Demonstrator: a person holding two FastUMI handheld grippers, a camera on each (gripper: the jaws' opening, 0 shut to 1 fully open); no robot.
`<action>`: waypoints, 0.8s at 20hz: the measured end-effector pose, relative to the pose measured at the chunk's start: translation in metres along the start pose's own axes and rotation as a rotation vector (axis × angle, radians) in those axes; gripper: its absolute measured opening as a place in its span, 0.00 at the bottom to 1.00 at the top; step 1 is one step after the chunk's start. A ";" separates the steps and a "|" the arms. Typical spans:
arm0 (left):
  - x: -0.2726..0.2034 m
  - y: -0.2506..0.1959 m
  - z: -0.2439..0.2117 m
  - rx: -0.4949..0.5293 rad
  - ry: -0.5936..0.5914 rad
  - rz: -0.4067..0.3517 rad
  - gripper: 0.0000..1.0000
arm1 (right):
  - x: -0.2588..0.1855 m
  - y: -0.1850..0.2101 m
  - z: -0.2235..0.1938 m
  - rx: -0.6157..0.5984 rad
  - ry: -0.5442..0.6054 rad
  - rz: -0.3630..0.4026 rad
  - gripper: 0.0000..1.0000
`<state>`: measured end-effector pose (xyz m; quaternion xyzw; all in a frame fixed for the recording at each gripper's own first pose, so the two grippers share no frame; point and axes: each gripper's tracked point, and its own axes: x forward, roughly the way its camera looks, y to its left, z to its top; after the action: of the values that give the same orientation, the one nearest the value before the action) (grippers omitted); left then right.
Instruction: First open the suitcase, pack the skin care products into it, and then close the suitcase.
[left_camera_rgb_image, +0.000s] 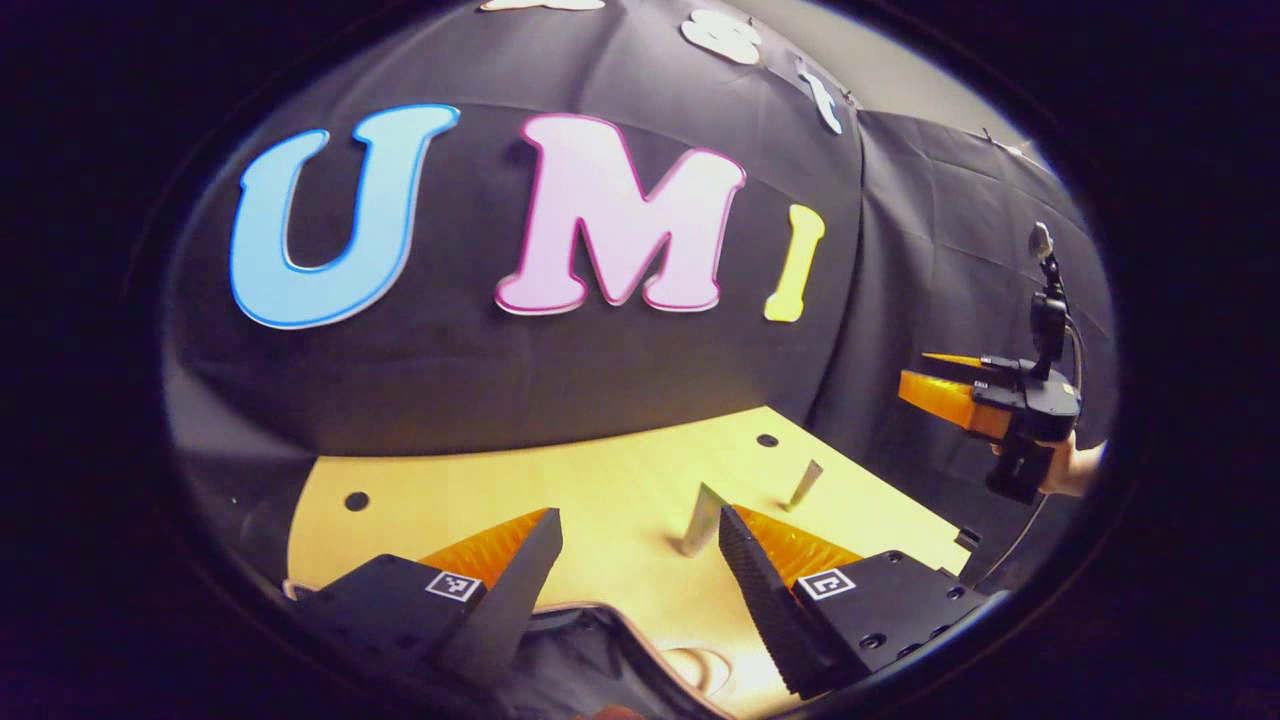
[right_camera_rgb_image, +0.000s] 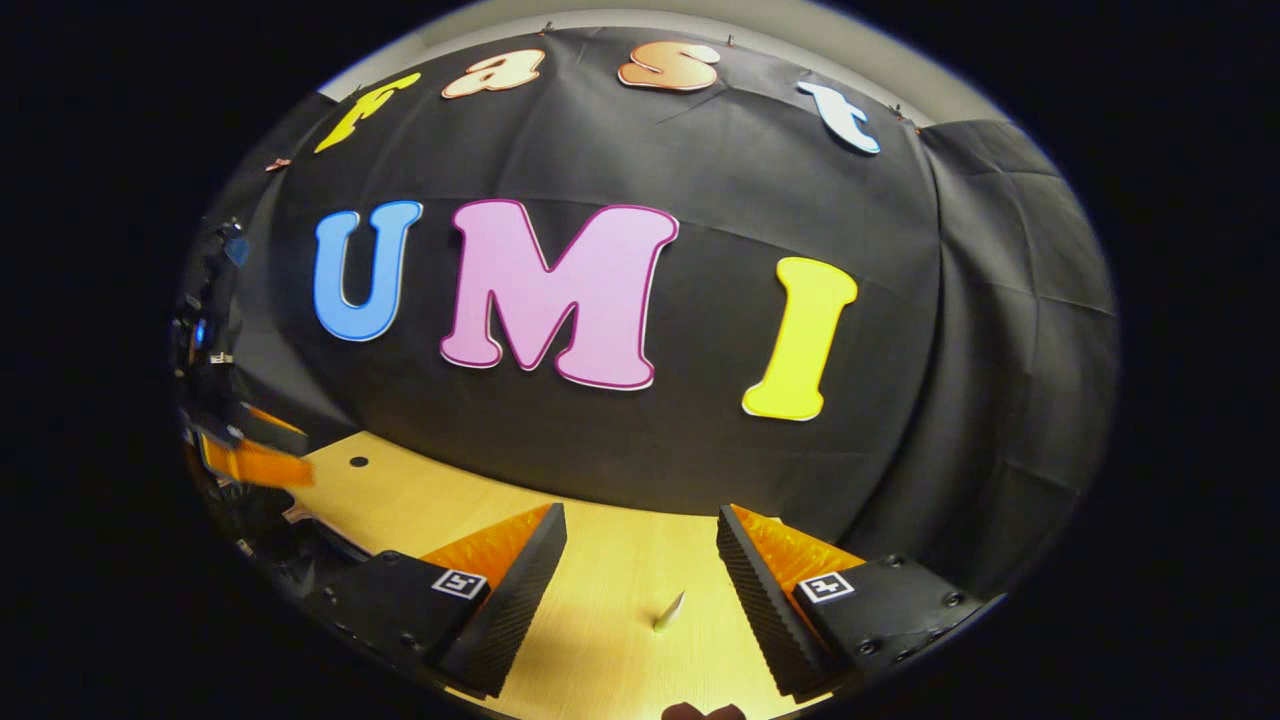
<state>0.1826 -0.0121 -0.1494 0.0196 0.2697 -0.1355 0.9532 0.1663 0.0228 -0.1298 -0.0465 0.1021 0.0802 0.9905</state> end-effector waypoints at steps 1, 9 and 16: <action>0.018 -0.018 -0.015 -0.003 0.040 -0.014 1.00 | 0.000 0.000 -0.004 0.004 0.001 0.021 0.96; 0.157 -0.045 -0.132 -0.120 0.349 0.091 0.97 | 0.007 -0.021 -0.099 0.034 0.139 0.140 0.96; 0.244 -0.048 -0.146 -0.081 0.369 0.144 0.96 | 0.014 -0.054 -0.175 0.068 0.263 0.135 0.96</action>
<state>0.2948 -0.1021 -0.3989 0.0252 0.4429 -0.0503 0.8948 0.1546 -0.0471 -0.2996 -0.0160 0.2366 0.1362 0.9619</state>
